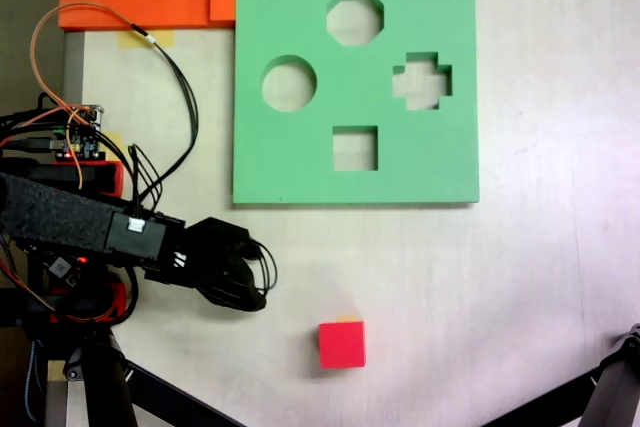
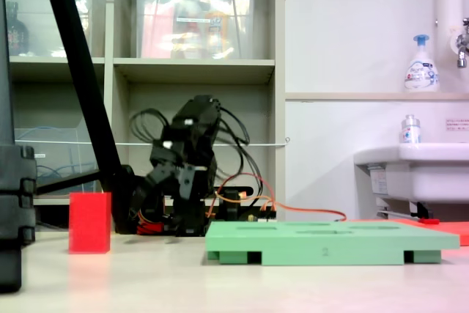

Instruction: Put the square block into the corresponding hole

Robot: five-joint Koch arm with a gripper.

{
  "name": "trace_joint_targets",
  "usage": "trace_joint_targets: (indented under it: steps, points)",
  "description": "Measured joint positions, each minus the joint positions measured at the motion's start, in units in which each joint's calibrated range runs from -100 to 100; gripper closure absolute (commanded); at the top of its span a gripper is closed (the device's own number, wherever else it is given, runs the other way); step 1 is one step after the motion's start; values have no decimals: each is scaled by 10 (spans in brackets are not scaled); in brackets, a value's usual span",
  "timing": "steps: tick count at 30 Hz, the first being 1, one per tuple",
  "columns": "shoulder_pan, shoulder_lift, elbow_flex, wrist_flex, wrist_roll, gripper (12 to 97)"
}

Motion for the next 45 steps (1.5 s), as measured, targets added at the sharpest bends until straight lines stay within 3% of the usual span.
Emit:
trace_joint_targets:
  steps: [7,8,11,13,17,28,45]
  points:
    - [-4,0,193,-267,45,735]
    - [-4,0,232,-295,46,695]
    - [-3,45,384,-386,46,415]
    - [-1,115,425,-426,47,277]
    - [-1,233,454,-449,50,142]
    - [-4,592,667,-450,51,135]
    - [-23,915,795,-439,44,140]
